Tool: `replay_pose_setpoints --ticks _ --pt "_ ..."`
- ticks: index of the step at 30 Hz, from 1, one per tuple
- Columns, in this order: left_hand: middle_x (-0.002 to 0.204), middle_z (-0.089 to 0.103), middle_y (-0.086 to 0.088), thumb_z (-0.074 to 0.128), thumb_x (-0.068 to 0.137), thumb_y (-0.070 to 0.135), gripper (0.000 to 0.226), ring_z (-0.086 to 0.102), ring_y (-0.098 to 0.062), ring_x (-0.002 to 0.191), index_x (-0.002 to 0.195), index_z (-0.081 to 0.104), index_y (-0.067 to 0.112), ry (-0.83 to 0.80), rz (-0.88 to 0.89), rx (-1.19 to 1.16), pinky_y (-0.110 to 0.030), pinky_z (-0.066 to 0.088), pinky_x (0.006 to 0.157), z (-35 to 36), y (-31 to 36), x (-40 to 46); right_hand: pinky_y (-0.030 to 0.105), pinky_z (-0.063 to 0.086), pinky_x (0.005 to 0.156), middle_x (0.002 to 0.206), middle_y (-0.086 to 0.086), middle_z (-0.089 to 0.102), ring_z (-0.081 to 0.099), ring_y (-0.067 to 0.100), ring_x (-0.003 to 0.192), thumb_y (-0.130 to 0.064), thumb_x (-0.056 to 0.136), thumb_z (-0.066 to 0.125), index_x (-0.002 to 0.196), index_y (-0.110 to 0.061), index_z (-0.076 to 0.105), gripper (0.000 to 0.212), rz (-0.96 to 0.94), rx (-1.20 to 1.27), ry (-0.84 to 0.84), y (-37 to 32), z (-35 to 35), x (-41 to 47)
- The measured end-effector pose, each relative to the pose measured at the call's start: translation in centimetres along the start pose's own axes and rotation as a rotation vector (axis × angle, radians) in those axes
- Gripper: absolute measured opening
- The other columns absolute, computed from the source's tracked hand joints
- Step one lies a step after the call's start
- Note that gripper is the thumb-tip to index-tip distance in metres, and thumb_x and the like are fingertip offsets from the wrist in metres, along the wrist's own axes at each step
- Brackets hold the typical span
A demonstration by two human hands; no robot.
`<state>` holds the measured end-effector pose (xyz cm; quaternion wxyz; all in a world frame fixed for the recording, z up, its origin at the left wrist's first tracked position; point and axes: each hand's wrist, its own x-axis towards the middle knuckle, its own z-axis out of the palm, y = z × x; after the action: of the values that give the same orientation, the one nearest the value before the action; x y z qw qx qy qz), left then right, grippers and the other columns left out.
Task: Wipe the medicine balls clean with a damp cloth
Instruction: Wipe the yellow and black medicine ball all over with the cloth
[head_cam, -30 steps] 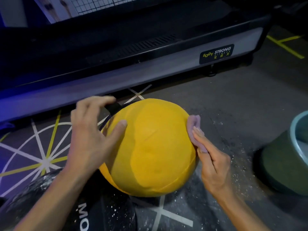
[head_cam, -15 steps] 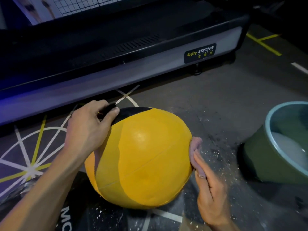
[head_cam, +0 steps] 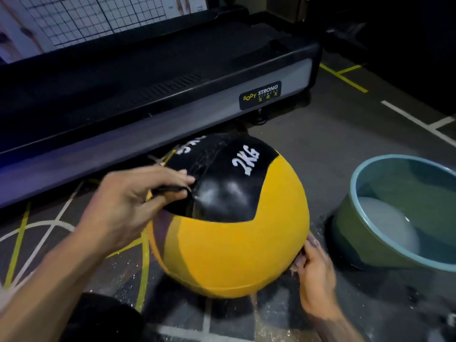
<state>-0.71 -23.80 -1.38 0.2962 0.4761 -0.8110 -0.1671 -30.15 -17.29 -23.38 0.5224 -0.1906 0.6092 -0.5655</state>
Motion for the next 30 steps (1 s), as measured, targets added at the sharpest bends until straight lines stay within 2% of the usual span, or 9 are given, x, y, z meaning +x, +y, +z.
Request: replay_pose_setpoints --ticks 3,7,10,13,15,21,23,26,30 --pt "0.111 0.074 0.024 0.075 0.093 0.021 0.015 0.068 0.003 0.108 0.103 0.078 0.033 0.017 -0.140 0.035 -0.023 0.053 0.095 2.7 -3.2 -2.0 0.021 0.048 0.103 0.145 0.001 0.058 0.055 0.015 0.131 -0.007 0.108 0.039 0.140 -0.014 0.061 0.039 0.000 0.018 0.055 -0.3 0.0 -0.4" --pt "0.114 0.071 0.030 0.073 0.091 0.010 0.023 0.066 0.009 0.107 0.105 0.078 0.028 0.018 -0.260 0.014 -0.007 0.046 0.089 3.4 -3.7 -3.4 0.024 0.038 0.117 0.155 -0.016 0.044 0.044 -0.004 0.138 -0.004 0.110 0.035 0.154 -0.013 0.043 0.046 -0.113 0.016 0.041 -2.3 1.7 -2.2" --pt "0.117 0.071 0.029 0.072 0.092 0.011 0.016 0.065 0.007 0.110 0.101 0.077 0.023 0.018 -0.251 -0.033 -0.008 0.046 0.090 3.8 -2.6 -3.9 0.025 0.022 0.124 0.158 -0.024 0.034 0.035 -0.020 0.136 -0.010 0.112 0.035 0.157 -0.028 0.036 0.049 -0.387 -0.224 -0.070 -4.4 4.3 -4.3" --pt "0.119 0.070 0.029 0.066 0.091 0.025 0.014 0.065 0.006 0.112 0.101 0.077 0.022 0.003 -0.222 -0.064 -0.010 0.047 0.092 4.4 -1.8 -4.6 0.027 0.010 0.127 0.168 -0.010 0.023 0.018 0.006 0.155 -0.018 0.112 0.036 0.159 -0.026 0.032 0.048 -0.907 -0.746 -0.468 -5.8 6.7 -7.2" --pt "0.120 0.070 0.029 0.065 0.091 0.026 0.017 0.064 0.006 0.114 0.102 0.077 0.022 -0.001 -0.205 -0.090 -0.009 0.047 0.092 4.3 -1.5 -5.3 0.036 0.017 0.127 0.164 0.002 0.035 0.025 0.018 0.154 -0.018 0.105 0.042 0.156 -0.018 0.039 0.052 -1.242 -1.004 -0.620 -6.5 6.3 -5.3" --pt "0.125 0.069 0.027 0.067 0.095 0.023 0.010 0.061 0.005 0.122 0.100 0.075 0.021 -0.108 -0.155 -0.176 -0.012 0.048 0.098 4.3 -1.0 -6.8 0.014 0.019 0.119 0.155 -0.014 0.039 0.037 0.011 0.148 -0.024 0.107 0.044 0.153 -0.026 0.045 0.046 -0.677 -0.841 -0.179 -11.2 4.5 1.3" --pt "0.126 0.068 0.027 0.068 0.093 0.022 0.009 0.061 0.005 0.123 0.100 0.075 0.022 -0.169 -0.129 -0.179 -0.013 0.048 0.099 4.3 -0.8 -7.0 0.010 0.018 0.117 0.153 -0.018 0.040 0.036 0.005 0.147 -0.022 0.106 0.046 0.150 -0.030 0.046 0.045 -0.789 -0.825 -0.334 -11.3 6.3 -1.9" --pt "0.121 0.070 0.027 0.067 0.094 0.030 0.010 0.061 0.008 0.121 0.096 0.074 0.024 -0.197 -0.074 -0.135 -0.012 0.048 0.098 4.2 -0.6 -7.8 0.027 0.025 0.123 0.157 0.000 0.047 0.040 0.013 0.147 -0.012 0.098 0.052 0.150 -0.021 0.048 0.053 -1.156 -1.055 -0.748 -11.0 7.4 -4.3" --pt "0.124 0.068 0.030 0.058 0.100 0.049 0.027 0.059 0.007 0.124 0.099 0.074 0.028 -0.167 -0.100 -0.176 -0.022 0.053 0.100 4.5 -0.5 -8.9 0.035 0.049 0.096 0.130 0.014 0.068 0.065 0.037 0.117 -0.007 0.103 0.046 0.142 -0.018 0.059 0.042 -0.918 -1.213 -0.472 -16.5 7.8 1.5"
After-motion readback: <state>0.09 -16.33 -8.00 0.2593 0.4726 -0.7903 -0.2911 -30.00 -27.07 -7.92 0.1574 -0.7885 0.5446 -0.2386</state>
